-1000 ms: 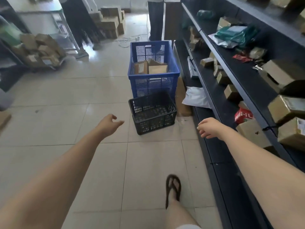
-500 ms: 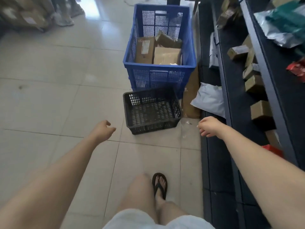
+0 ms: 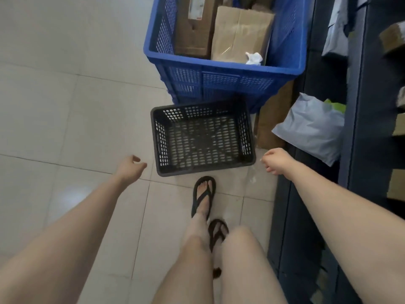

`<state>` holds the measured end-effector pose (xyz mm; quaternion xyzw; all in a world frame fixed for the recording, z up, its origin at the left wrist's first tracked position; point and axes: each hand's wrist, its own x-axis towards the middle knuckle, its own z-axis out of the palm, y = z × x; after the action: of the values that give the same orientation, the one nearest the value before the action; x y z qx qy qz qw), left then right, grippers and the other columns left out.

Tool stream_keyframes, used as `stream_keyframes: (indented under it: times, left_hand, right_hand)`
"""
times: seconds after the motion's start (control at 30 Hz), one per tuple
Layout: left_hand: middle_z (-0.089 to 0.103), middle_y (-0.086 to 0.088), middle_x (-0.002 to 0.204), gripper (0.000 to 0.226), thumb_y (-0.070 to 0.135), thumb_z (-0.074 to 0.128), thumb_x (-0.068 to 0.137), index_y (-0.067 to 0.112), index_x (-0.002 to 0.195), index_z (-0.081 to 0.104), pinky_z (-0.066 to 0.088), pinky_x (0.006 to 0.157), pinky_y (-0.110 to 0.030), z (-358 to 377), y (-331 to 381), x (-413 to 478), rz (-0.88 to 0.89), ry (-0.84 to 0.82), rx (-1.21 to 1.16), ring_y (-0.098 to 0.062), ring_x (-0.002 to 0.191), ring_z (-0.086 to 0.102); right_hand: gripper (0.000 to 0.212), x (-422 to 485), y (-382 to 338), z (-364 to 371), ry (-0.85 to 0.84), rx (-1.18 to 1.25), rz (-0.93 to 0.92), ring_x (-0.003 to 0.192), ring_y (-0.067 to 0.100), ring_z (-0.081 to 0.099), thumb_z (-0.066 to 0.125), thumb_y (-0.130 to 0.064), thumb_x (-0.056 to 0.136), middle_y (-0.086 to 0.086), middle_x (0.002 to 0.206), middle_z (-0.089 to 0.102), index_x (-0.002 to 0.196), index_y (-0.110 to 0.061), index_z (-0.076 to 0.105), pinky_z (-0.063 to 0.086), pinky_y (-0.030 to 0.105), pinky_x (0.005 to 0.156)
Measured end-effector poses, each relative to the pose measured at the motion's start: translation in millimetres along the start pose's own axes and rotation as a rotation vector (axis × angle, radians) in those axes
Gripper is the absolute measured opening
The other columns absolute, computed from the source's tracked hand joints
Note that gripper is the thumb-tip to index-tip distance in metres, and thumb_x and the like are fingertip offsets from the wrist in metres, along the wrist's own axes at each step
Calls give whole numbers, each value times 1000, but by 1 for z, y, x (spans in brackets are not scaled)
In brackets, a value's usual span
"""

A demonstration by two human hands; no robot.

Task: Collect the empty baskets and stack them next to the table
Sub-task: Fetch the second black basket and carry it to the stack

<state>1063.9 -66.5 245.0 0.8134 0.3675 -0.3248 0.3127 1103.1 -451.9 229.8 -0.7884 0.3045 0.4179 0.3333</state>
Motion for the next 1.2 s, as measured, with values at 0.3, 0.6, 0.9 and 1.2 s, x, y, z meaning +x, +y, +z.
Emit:
stream_keyframes:
  times: [0.3,0.6,0.9,1.2]
  left_hand:
    - [59,-26,120,40,17,56,87,-3,121,52,43,90,-39,111,12,178,-55,120,14,-40,112,55]
    - [58,-4,78,20,9,57,82,6,102,61,42,39,-12,171,-40,306,-146,294,-425,-12,60,53]
    - [52,-1,64,25,-2,44,89,13,105,57,38,33,-11,136,-17,251,-112,170,-566,1,30,50]
    - [59,-5,78,44,-5,49,81,1,125,54,51,47,-23,26,61,75,-64,123,-588,-15,58,56]
  right_hand:
    - [36,208,-4,19,79,-160,-9,105,36,58,54,-18,86,18,113,59,119,-4,55,50,44,89]
    - [42,338,13,58,84,393,-20,97,19,63,53,-13,93,5,119,61,134,-20,46,53,33,87]
    - [23,283,32,28,91,402,108,71,16,60,43,-4,93,5,94,62,97,-20,58,53,29,61]
    - [28,95,26,-56,219,481,143,53,21,50,34,5,86,9,77,53,87,-17,51,43,32,51]
